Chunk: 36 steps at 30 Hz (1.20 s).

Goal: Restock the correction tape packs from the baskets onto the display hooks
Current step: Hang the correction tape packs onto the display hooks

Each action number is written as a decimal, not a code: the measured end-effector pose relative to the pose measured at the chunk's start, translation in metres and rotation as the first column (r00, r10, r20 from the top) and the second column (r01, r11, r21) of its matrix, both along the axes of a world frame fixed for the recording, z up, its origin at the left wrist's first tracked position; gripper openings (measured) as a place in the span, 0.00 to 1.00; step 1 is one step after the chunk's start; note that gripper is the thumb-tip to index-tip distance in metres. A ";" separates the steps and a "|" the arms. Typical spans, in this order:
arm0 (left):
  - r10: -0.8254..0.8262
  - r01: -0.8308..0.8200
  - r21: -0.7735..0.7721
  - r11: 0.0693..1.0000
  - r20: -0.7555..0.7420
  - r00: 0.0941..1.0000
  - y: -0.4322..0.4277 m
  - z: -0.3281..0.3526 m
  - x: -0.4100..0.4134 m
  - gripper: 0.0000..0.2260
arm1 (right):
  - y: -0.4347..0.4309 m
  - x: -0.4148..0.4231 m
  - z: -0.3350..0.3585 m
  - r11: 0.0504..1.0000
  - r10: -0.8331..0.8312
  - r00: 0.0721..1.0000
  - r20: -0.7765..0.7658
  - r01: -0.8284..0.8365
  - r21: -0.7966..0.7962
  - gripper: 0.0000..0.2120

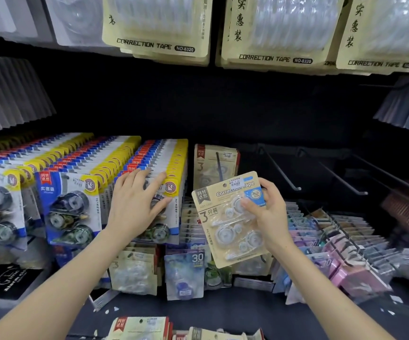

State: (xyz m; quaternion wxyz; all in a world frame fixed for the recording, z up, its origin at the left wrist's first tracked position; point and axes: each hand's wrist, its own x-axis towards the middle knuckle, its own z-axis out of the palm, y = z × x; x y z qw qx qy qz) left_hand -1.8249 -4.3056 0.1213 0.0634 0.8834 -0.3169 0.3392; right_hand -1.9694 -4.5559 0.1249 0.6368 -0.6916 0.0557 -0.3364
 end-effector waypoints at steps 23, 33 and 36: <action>-0.109 0.119 -0.042 0.992 0.186 0.977 0.006 -0.001 0.021 0.28 | -0.029 0.085 -0.014 0.963 0.033 0.986 -0.161 0.011 0.268 0.12; -0.307 0.307 0.013 0.952 0.026 0.951 0.006 0.005 0.039 0.28 | -0.057 0.164 -0.015 0.969 -0.052 0.973 -0.223 0.104 0.226 0.10; -0.308 0.307 0.018 0.951 0.039 0.951 0.006 0.005 0.040 0.29 | -0.057 0.176 -0.016 0.970 -0.093 0.966 -0.240 0.143 0.198 0.08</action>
